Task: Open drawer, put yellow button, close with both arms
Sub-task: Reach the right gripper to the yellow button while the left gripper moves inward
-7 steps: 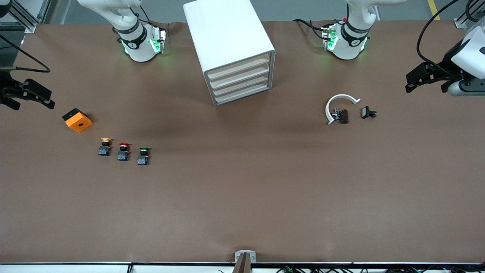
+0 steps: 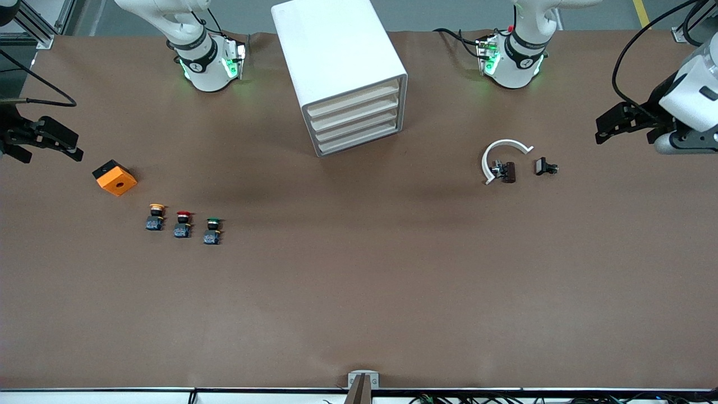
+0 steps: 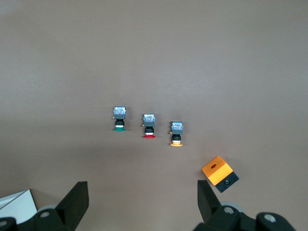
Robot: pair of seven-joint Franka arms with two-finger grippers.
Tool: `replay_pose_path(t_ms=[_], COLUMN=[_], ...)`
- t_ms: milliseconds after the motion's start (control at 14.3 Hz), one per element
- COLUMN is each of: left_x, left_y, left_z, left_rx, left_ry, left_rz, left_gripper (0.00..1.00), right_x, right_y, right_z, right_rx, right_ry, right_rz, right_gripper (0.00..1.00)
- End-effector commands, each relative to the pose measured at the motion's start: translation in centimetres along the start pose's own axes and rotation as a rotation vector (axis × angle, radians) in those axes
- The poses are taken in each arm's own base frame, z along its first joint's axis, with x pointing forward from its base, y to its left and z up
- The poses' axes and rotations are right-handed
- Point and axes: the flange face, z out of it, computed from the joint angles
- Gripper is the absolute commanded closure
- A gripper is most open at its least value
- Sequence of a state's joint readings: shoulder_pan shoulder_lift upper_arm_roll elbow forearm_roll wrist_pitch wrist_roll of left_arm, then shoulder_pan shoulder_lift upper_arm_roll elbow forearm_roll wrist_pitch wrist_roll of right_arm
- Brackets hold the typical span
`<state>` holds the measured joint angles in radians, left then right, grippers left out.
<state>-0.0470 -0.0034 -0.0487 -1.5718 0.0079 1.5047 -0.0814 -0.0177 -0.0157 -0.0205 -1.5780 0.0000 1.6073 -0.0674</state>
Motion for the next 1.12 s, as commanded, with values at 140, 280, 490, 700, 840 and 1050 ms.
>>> replay_pose_path(t_ms=[140,280,490,700,840,1050], left_x=[2.7,3.4,5.3,7.4,8.1,9.0], left_y=[0.4,1.1,5.4,7.1,8.1,8.6], left_z=[3.9,5.3,7.2,10.0,11.8,14.6], left_rx=[0.006,-0.016,-0.001,-0.008,-0.031,0.001], left_ry=[-0.109,-0.137,-0.160,-0.208,-0.260,-0.315], left_rz=[0.003,-0.053,-0.242,-0.418,-0.547,-0.745], left_gripper=[0.00,0.00,0.00,0.00,0.00,0.00], right_x=[0.0,0.1,0.1,0.7,0.7,1.2], right_y=[-1.1,-1.2,-0.4,-0.8,-1.0,-0.7], right_z=[-0.3,-0.5,-0.5,0.5,0.9,2.4], right_rx=[-0.005,-0.013,-0.016,-0.029,-0.054,-0.063], right_ry=[0.001,0.006,0.006,-0.011,-0.023,-0.051], right_rz=[-0.025,-0.022,-0.013,-0.023,-0.034,-0.026], right_gripper=[0.00,0.00,0.00,0.00,0.00,0.00])
